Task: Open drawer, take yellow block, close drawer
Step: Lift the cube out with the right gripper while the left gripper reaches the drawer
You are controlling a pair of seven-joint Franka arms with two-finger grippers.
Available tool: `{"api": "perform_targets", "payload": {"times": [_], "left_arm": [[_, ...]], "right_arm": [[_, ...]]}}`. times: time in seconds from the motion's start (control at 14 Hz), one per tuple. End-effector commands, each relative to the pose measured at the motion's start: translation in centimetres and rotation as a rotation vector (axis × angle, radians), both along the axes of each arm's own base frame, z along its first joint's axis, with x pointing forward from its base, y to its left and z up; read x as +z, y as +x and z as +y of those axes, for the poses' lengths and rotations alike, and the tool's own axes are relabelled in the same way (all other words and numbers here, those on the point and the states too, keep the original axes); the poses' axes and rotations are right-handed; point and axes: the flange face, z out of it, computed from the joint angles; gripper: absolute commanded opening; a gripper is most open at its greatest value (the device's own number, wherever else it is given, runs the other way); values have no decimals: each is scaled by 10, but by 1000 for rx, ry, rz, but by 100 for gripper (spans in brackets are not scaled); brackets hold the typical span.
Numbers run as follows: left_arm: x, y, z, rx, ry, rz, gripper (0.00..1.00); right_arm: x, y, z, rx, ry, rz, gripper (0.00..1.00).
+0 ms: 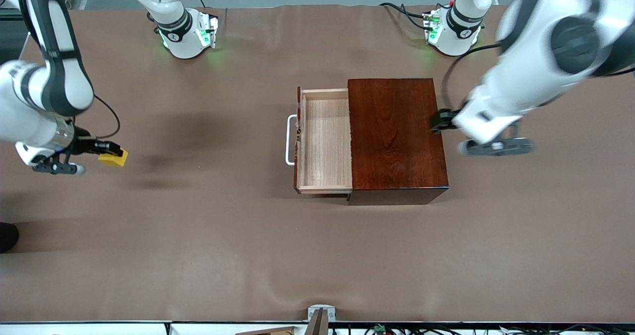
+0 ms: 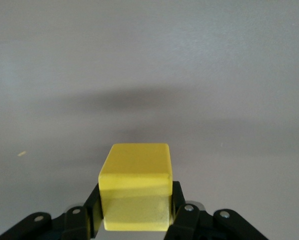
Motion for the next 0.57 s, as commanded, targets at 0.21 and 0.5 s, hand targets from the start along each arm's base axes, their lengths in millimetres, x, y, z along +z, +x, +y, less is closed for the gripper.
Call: {"api": "perform_targets", "payload": {"times": [0.21, 0.5], "left_arm": [[-51, -34, -130, 386, 112, 65, 100], [-86, -75, -198, 488, 169, 66, 100]], "right_arm": [[-54, 14, -15, 29, 9, 67, 15], [-66, 7, 15, 37, 15, 106, 15]]}}
